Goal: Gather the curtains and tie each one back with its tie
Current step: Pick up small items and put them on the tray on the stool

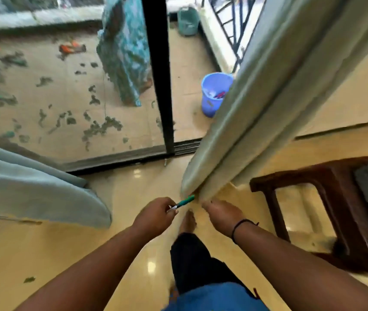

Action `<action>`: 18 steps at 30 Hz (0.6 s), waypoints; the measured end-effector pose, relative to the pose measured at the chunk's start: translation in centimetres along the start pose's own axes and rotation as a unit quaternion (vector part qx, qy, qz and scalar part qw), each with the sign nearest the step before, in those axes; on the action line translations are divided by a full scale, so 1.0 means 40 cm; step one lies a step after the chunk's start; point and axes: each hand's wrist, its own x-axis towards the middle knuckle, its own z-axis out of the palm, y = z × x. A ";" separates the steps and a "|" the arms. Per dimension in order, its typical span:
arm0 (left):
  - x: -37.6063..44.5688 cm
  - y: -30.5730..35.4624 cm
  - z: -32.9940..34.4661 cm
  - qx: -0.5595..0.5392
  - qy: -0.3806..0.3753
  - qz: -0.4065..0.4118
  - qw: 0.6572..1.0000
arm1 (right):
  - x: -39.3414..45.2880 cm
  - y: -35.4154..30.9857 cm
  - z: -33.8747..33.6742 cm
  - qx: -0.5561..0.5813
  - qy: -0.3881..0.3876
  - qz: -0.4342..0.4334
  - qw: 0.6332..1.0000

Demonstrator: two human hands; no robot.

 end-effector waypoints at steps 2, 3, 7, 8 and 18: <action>-0.060 0.054 0.007 0.006 -0.003 0.011 1.000 | -0.084 0.037 0.025 0.000 0.022 0.022 1.000; -0.107 0.094 0.016 0.001 -0.006 0.016 1.000 | -0.145 0.061 0.033 -0.001 0.030 0.033 0.999; -0.222 0.194 0.056 -0.014 -0.029 0.019 0.999 | -0.282 0.148 0.036 0.003 0.045 0.077 0.996; -0.248 0.226 0.071 -0.012 -0.032 0.023 0.999 | -0.318 0.178 0.031 0.011 0.056 0.093 0.994; -0.267 0.664 0.280 0.019 -0.043 0.075 0.996 | -0.625 0.554 -0.019 0.139 0.128 0.197 0.962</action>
